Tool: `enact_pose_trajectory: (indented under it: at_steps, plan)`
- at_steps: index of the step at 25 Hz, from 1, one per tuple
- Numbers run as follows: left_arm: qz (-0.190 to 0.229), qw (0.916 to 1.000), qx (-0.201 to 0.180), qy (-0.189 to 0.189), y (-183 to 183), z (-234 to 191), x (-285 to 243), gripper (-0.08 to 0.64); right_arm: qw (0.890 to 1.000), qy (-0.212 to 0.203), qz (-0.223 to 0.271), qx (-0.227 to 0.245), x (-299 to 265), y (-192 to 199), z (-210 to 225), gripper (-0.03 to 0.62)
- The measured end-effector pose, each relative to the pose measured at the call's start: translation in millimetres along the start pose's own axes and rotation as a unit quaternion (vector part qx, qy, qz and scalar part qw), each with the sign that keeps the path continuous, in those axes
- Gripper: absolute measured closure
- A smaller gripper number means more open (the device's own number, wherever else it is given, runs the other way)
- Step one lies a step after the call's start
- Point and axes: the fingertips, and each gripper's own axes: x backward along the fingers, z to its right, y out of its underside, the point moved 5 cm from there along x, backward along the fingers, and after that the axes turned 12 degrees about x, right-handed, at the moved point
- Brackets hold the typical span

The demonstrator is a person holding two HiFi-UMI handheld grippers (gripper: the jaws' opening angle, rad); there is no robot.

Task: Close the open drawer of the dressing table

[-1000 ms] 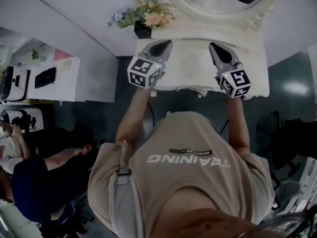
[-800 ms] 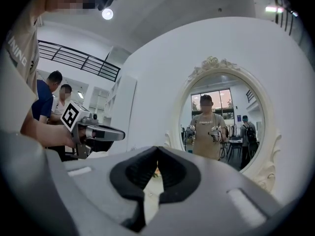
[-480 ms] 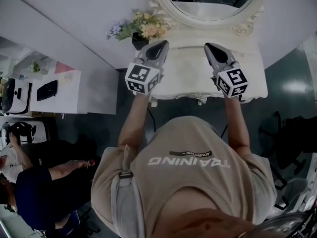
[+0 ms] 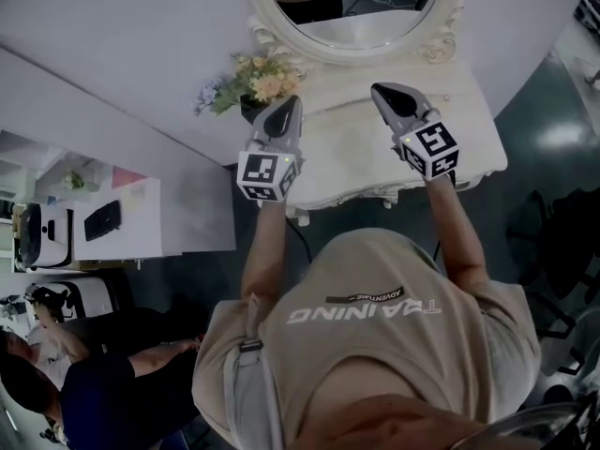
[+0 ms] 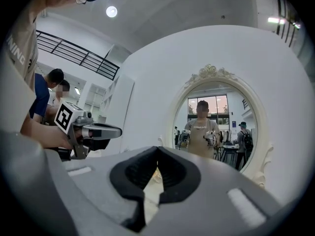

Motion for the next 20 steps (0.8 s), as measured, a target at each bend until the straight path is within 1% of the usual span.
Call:
enact_pose_trajectory:
  at_steps: [4,15,20]
  plan:
    - [-0.005,0.9999,0.012,-0.002,4,-3,-4,0.563,1.000,-0.008,-0.007,0.001,-2,4,1,0.588]
    - [-0.017,0.9997,0.019,-0.002,16,-13,-9,0.563,1.000,-0.010,-0.021,0.005,-17,16,1,0.588]
    - [-0.017,0.9996,0.022,-0.008,21,-24,-8,0.563,1.000,-0.012,-0.015,0.009,-26,18,-2,0.588]
